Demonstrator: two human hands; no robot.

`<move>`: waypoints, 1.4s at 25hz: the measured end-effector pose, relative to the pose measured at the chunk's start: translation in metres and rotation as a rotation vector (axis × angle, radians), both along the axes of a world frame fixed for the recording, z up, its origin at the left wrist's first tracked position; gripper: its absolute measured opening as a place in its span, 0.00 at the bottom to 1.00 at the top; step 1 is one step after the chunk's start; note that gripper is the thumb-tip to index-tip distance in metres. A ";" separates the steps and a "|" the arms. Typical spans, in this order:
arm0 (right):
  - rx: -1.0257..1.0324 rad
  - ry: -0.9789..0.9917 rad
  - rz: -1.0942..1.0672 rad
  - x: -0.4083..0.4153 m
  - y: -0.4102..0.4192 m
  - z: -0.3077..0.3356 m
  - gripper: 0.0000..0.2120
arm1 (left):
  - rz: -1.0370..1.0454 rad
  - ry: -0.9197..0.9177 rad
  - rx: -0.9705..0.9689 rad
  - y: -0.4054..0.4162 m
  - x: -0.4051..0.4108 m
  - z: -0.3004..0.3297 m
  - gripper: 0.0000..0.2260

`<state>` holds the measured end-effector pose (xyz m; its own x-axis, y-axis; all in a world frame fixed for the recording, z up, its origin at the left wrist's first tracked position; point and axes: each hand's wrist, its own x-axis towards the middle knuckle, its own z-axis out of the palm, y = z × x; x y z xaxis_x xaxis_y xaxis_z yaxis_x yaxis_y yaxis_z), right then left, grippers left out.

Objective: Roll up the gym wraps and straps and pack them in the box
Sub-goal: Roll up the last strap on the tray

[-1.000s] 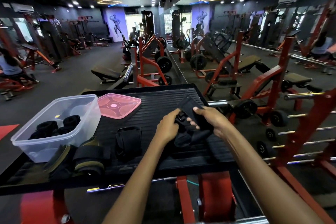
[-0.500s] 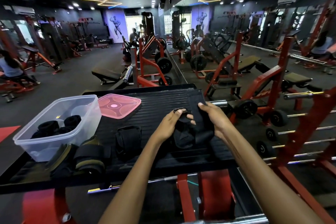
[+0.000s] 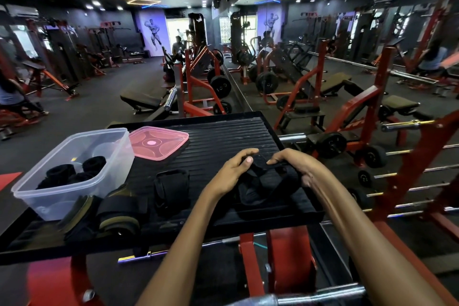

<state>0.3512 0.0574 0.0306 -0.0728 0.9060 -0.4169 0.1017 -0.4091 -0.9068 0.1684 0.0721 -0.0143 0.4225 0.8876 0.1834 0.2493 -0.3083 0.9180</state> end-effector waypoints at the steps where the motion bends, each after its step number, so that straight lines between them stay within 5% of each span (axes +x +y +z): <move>1: -0.012 -0.012 0.011 0.000 0.000 0.000 0.05 | -0.010 -0.004 -0.007 -0.002 0.001 -0.001 0.17; 11: -0.008 -0.008 -0.026 -0.001 0.006 -0.011 0.09 | 0.025 -0.141 0.003 -0.017 0.001 -0.009 0.28; 16: 0.285 -0.135 -0.019 -0.015 0.008 -0.015 0.08 | 0.182 0.358 0.148 -0.016 -0.001 -0.011 0.43; 19: 0.344 -0.171 0.041 -0.020 0.014 -0.015 0.09 | 0.309 0.291 0.141 -0.021 0.003 -0.014 0.41; 22: 0.305 0.021 0.110 -0.025 0.014 -0.010 0.03 | 0.384 0.335 0.195 -0.024 0.006 -0.015 0.41; 25: 0.398 0.123 -0.041 -0.029 0.024 -0.006 0.08 | 0.521 0.343 0.208 -0.022 0.005 -0.009 0.42; 28: 0.505 0.245 -0.164 -0.025 0.034 0.003 0.07 | 0.658 0.469 0.232 -0.016 0.000 0.002 0.33; 35: 0.630 0.505 -0.199 -0.021 0.031 -0.002 0.12 | 0.874 0.253 -0.186 0.030 -0.034 0.009 0.18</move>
<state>0.3303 0.0881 0.0288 0.0707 0.9746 0.2127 -0.3992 0.2230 -0.8893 0.1348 0.1022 -0.0051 -0.4027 0.9153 -0.0003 0.5232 0.2305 0.8205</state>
